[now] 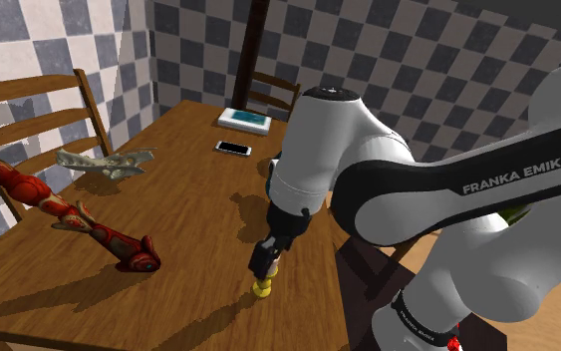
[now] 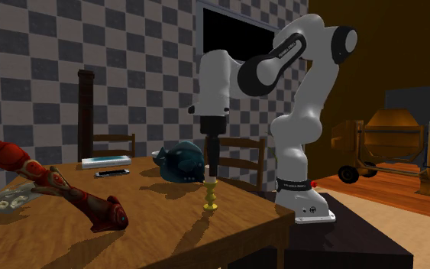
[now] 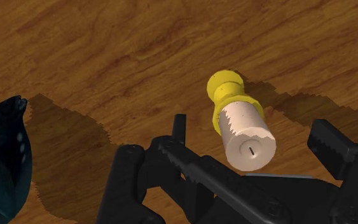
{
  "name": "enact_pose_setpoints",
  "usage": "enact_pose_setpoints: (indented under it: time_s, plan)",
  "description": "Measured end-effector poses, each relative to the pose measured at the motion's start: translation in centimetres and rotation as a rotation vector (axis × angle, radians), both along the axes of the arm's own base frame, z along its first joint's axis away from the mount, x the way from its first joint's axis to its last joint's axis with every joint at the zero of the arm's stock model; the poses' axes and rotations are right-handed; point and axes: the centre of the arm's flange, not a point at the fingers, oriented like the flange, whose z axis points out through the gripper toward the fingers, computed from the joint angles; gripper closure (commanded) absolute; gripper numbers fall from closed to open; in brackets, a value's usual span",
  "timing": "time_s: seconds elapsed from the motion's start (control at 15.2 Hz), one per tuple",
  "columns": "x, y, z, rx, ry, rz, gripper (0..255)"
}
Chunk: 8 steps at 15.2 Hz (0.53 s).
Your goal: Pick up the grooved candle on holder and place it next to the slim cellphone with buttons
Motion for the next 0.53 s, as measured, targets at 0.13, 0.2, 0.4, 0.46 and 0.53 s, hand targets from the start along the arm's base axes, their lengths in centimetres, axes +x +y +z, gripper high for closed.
enact_pose_setpoints:
  time_s: [0.13,0.2,0.4,0.46,0.53]
  plan:
    - [-0.11,-0.02,-0.59,0.0,0.0,0.0,0]
    - [-0.13,-0.04,-0.65,0.0,0.0,0.0,0]
    - [-0.13,-0.04,-0.7,0.0,-0.001,0.0,0]
    - [-0.13,-0.04,-0.7,0.0,-0.001,0.0,0]
    - [-0.13,-0.04,-0.7,0.0,-0.001,0.0,255]
